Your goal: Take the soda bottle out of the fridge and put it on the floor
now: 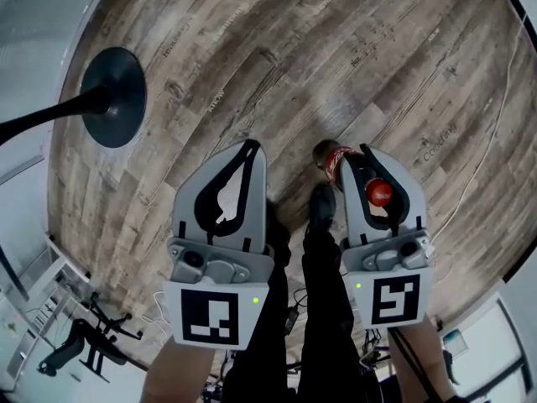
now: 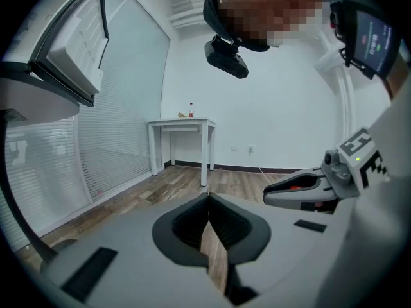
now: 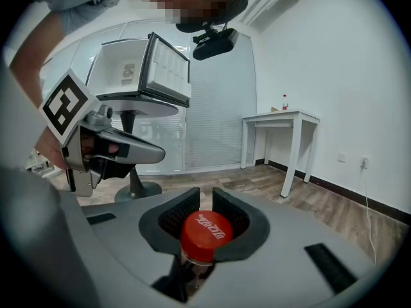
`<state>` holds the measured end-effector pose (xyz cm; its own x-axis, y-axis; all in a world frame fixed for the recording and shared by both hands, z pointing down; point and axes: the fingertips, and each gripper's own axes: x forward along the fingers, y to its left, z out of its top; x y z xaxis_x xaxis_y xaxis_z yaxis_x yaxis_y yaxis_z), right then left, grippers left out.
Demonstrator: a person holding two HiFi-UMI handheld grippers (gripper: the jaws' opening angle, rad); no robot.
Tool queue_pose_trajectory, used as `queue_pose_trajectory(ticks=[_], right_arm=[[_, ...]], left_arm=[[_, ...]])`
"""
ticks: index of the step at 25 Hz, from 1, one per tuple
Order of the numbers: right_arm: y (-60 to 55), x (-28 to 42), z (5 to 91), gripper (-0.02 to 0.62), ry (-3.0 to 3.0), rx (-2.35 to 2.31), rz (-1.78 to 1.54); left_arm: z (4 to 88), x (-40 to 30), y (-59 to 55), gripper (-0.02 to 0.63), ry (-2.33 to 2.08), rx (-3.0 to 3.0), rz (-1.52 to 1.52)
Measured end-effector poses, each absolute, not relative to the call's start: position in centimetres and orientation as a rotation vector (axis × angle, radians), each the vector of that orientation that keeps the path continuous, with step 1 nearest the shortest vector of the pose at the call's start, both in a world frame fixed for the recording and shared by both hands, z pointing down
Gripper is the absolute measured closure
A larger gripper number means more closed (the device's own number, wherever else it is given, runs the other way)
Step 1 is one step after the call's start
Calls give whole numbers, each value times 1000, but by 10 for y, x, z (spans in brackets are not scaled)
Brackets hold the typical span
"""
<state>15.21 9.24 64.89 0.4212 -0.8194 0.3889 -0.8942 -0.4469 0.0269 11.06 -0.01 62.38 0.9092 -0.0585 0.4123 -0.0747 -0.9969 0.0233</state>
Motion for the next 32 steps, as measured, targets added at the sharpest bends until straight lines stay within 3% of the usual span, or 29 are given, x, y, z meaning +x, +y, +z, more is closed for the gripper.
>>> queue_pose_trajectory(ticks=[32], right_arm=[[111, 147, 787, 518, -1456, 2411, 547]], left_arm=[[743, 89, 6, 589, -93, 2984, 735]])
